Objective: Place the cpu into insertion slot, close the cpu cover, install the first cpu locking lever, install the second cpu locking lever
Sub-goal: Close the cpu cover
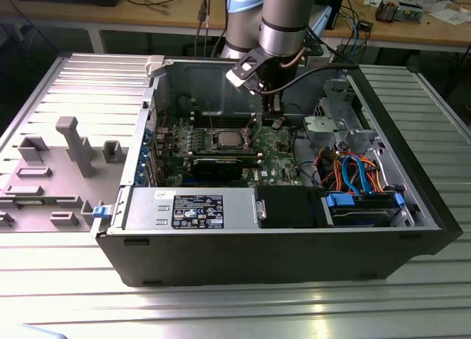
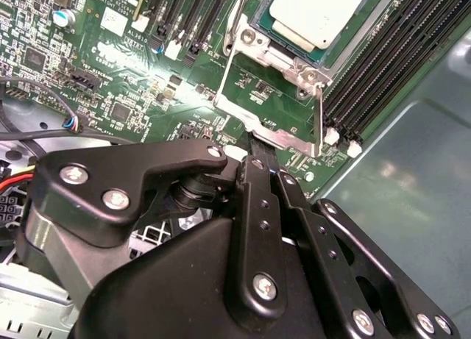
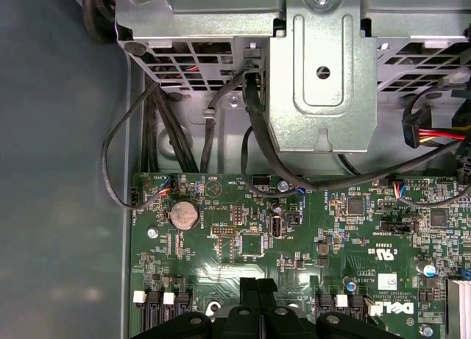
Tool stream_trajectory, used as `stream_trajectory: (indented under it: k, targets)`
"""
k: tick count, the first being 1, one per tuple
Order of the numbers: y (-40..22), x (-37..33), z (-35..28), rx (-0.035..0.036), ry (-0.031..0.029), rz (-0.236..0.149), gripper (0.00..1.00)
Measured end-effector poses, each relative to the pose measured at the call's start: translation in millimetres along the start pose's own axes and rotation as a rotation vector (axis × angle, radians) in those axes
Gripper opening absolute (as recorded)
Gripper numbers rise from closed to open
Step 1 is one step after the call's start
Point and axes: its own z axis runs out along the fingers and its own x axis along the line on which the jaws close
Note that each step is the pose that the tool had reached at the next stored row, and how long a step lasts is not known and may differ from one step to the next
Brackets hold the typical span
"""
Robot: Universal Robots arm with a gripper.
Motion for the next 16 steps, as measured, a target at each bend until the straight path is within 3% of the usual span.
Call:
stream_trajectory:
  k: [16]
  targets:
    - [-3.8,0.1,-0.1,0.0000,0.0000,0.000,0.11]
